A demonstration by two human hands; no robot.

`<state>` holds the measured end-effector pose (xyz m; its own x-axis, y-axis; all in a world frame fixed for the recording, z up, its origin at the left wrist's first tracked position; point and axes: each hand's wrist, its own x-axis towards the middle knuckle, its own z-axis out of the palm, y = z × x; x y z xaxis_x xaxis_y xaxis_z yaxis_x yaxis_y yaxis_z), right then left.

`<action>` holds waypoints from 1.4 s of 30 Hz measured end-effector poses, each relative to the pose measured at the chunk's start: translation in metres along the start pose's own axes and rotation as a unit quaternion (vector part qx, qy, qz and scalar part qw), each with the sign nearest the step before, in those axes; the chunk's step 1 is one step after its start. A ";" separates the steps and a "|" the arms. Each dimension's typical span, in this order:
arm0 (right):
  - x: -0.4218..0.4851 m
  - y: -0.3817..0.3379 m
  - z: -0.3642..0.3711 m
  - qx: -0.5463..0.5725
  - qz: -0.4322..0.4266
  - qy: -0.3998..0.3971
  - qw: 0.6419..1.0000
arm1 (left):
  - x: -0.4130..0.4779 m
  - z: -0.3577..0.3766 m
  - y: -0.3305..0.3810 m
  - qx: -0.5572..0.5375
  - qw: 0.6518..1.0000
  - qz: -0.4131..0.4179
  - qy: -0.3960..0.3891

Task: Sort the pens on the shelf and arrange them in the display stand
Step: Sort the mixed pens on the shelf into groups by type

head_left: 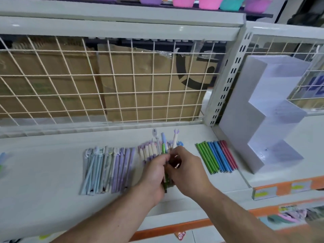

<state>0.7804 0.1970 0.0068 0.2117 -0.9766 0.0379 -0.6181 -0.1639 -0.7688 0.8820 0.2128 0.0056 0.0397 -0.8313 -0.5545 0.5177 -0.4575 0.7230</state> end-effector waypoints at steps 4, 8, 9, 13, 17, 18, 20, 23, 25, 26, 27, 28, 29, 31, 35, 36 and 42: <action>0.003 0.016 -0.017 -0.033 -0.032 0.012 0.999 | 0.003 0.019 -0.007 -0.049 0.999 -0.003 -0.012; 0.007 0.027 -0.029 -0.022 -0.015 -0.012 1.000 | 0.011 0.030 -0.017 -0.068 0.997 0.010 -0.016; 0.007 0.030 -0.031 -0.021 -0.008 -0.018 1.000 | 0.013 0.032 -0.019 -0.060 0.998 0.013 -0.016; 0.012 0.035 -0.036 -0.065 0.006 -0.017 0.998 | 0.018 0.038 -0.026 -0.040 0.999 0.016 -0.021; 0.017 0.040 -0.037 -0.033 0.026 -0.017 0.999 | 0.029 0.044 -0.032 0.010 0.997 0.030 0.066; 0.019 0.042 -0.038 0.003 0.041 -0.018 0.999 | 0.033 0.044 -0.032 0.036 0.994 0.039 0.095; 0.026 0.049 -0.044 0.067 0.073 0.007 0.995 | 0.040 0.045 -0.030 0.073 0.987 0.062 0.130; 0.044 0.070 -0.056 0.002 0.092 0.071 0.993 | 0.041 0.047 -0.023 0.074 0.986 0.084 0.126; 0.055 0.084 -0.063 -0.096 0.104 0.078 0.987 | 0.039 0.048 -0.018 0.078 0.986 0.091 0.116; 0.059 0.090 -0.065 -0.140 0.111 0.070 0.981 | 0.039 0.049 -0.017 0.082 0.986 0.092 0.111; 0.062 0.096 -0.065 -0.171 0.117 0.060 0.976 | 0.040 0.049 -0.016 0.084 0.986 0.093 0.107; 0.065 0.101 -0.065 -0.193 0.123 0.051 0.972 | 0.041 0.048 -0.016 0.085 0.987 0.091 0.106; 0.066 0.104 -0.065 -0.212 0.125 0.043 0.968 | 0.041 0.047 -0.015 0.086 0.987 0.089 0.106; 0.067 0.108 -0.063 -0.245 0.121 0.043 0.961 | 0.041 0.046 -0.014 0.085 0.987 0.085 0.103; 0.061 0.105 -0.057 -0.232 0.092 0.070 0.966 | 0.039 0.041 -0.014 0.084 0.990 0.079 0.085; 0.059 0.101 -0.055 -0.196 0.080 0.078 0.974 | 0.039 0.040 -0.014 0.079 0.991 0.078 0.077; 0.041 0.045 -0.040 0.120 0.058 0.013 0.991 | 0.027 0.026 -0.010 0.068 0.994 0.066 0.047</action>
<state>0.7310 0.1441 -0.0003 0.1274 -0.9908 -0.0461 -0.4391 -0.0147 -0.8983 0.8563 0.1867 -0.0057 0.1818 -0.8569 -0.4823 0.3833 -0.3899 0.8373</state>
